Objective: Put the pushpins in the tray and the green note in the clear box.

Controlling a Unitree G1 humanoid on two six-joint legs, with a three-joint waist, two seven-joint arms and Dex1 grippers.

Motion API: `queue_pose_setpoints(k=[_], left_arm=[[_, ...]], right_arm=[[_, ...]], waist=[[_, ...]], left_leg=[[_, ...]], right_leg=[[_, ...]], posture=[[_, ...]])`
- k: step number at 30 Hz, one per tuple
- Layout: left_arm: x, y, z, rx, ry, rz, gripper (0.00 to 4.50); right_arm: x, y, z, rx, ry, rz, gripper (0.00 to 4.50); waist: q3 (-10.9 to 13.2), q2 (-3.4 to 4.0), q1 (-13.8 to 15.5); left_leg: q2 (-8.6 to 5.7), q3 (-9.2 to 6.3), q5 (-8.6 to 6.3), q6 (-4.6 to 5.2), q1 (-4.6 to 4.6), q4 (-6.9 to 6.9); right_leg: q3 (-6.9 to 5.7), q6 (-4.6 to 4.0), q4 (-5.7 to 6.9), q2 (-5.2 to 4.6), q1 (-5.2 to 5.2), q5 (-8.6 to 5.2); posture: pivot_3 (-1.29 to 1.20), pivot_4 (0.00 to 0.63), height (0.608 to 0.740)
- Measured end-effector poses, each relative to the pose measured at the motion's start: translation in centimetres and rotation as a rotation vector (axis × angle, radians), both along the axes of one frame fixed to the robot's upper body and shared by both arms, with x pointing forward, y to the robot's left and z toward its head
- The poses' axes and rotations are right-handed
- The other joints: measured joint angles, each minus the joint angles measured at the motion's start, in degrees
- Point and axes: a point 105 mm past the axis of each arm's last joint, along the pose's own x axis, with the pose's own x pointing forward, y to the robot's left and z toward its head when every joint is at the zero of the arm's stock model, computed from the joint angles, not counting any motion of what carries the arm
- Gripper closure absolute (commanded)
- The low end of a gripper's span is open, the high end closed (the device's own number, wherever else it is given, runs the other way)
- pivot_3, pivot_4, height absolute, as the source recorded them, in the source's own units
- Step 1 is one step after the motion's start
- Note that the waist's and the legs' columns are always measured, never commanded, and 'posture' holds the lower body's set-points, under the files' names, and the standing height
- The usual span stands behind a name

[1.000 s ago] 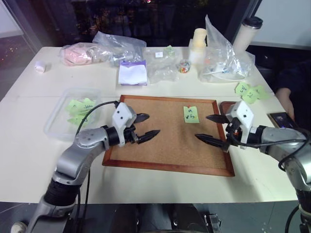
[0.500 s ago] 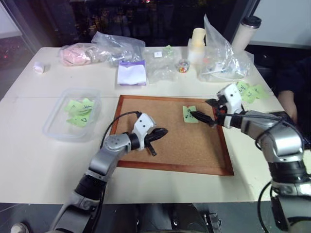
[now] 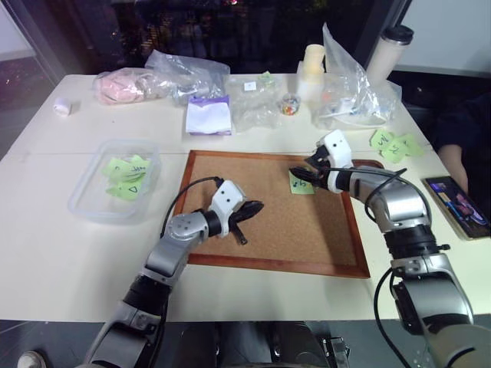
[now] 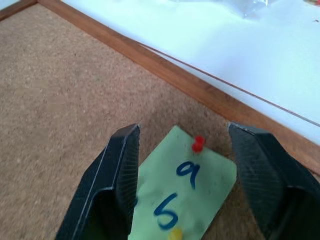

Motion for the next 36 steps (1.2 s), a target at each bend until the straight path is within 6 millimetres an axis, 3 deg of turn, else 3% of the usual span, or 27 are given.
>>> queue_pose_setpoints(k=[6,16,19,23,36], left_arm=[[0.0,0.3,0.0,-0.006,-0.001,0.017,4.5],[0.0,0.3,0.0,-0.016,0.001,0.029,4.5],[0.0,0.2,0.0,-0.02,0.002,0.031,4.5],[0.0,0.1,0.0,-0.025,0.004,0.035,4.5],[0.2,0.1,-0.6,0.047,0.01,0.052,4.5]], right_arm=[[0.5,-0.5,-1.7,0.006,0.046,-0.025,1.81],[1.0,0.0,-1.7,0.007,0.031,-0.015,1.81],[1.0,0.0,-1.7,0.001,0.032,-0.015,2.59],[1.1,-0.1,-1.8,-0.008,0.03,-0.014,4.43],[0.8,0.0,-0.8,-0.004,0.033,-0.026,4.43]], waist=[[0.0,0.02,-0.1],[0.0,0.05,-0.2],[0.0,0.05,-0.2],[0.0,0.05,-0.2],[-0.1,0.17,-0.1]], left_leg=[[0.01,0.0,0.0,0.0,0.0,0.0],[0.02,0.01,0.01,-0.03,0.02,0.0],[0.02,0.02,0.01,-0.03,0.02,0.0],[0.01,0.02,0.02,-0.03,0.02,0.0],[0.01,0.02,0.02,-0.03,0.02,-0.01]], right_leg=[[0.0,0.0,0.02,0.0,0.0,0.0],[0.01,0.0,0.05,0.0,0.0,0.0],[0.0,0.0,0.05,-0.01,0.0,0.0],[0.01,0.0,0.04,-0.01,0.0,0.0],[0.01,0.0,0.05,-0.01,0.0,0.0]], posture=[[0.0,0.15,0.74],[0.0,0.15,0.74],[0.0,0.15,0.74],[0.0,0.15,0.74],[0.0,0.15,0.74]])
